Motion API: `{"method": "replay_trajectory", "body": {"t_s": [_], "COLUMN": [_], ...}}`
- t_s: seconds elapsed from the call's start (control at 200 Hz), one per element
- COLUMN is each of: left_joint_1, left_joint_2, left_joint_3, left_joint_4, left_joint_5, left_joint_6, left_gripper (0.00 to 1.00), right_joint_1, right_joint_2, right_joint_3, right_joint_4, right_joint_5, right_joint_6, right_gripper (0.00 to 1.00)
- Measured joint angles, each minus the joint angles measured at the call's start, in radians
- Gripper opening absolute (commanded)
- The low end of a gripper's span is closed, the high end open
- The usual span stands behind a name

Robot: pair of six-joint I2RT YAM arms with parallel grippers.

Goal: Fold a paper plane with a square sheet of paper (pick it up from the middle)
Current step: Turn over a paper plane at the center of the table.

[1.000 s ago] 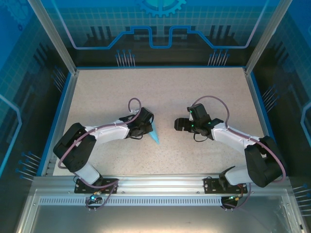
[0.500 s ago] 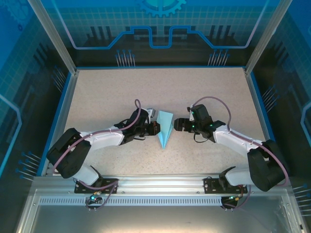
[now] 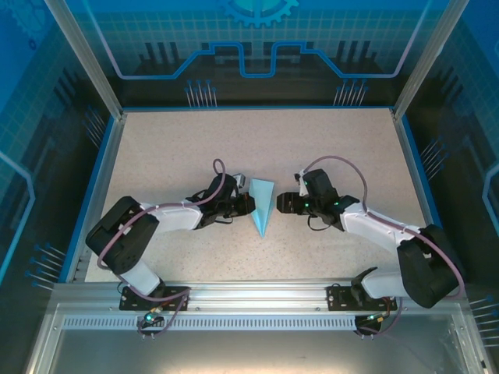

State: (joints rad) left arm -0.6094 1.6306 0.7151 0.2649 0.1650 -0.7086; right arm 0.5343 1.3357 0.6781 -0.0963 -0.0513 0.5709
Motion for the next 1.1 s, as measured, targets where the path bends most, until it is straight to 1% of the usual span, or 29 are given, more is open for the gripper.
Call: {"method": "replay_trajectory", "body": {"t_s": [0.125, 0.27, 0.365, 0.41, 0.49, 0.57, 0.715, 0.87, 1.1], "left_joint_1": [0.011, 0.021, 0.027, 0.029, 0.03, 0.032, 0.034, 0.039, 0.038], "left_joint_2": [0.013, 0.018, 0.018, 0.018, 0.018, 0.018, 0.015, 0.006, 0.004], "left_joint_3": [0.0, -0.005, -0.012, -0.012, -0.012, -0.012, -0.018, -0.032, -0.033], "left_joint_4": [-0.025, -0.05, -0.07, -0.083, -0.097, -0.111, -0.127, -0.133, -0.133], "left_joint_5": [-0.02, -0.045, -0.058, -0.066, -0.079, -0.091, -0.102, -0.109, -0.109], "left_joint_6": [-0.027, -0.053, -0.062, -0.066, -0.076, -0.079, -0.079, -0.079, -0.079], "left_gripper": [0.07, 0.12, 0.17, 0.2, 0.22, 0.22, 0.2, 0.17, 0.17], "right_joint_1": [0.069, 0.142, 0.186, 0.204, 0.233, 0.259, 0.297, 0.31, 0.323], "right_joint_2": [0.063, 0.145, 0.187, 0.206, 0.231, 0.245, 0.286, 0.334, 0.39], "right_joint_3": [0.06, 0.122, 0.154, 0.172, 0.203, 0.229, 0.276, 0.311, 0.351], "right_joint_4": [-0.021, -0.036, -0.056, -0.068, -0.081, -0.089, -0.099, -0.129, -0.158], "right_joint_5": [0.026, 0.055, 0.075, 0.082, 0.094, 0.101, 0.111, 0.127, 0.13], "right_joint_6": [-0.013, -0.014, -0.013, -0.013, -0.014, -0.014, -0.024, -0.037, -0.059], "right_gripper": [0.57, 0.53, 0.53, 0.54, 0.56, 0.57, 0.53, 0.49, 0.46]}}
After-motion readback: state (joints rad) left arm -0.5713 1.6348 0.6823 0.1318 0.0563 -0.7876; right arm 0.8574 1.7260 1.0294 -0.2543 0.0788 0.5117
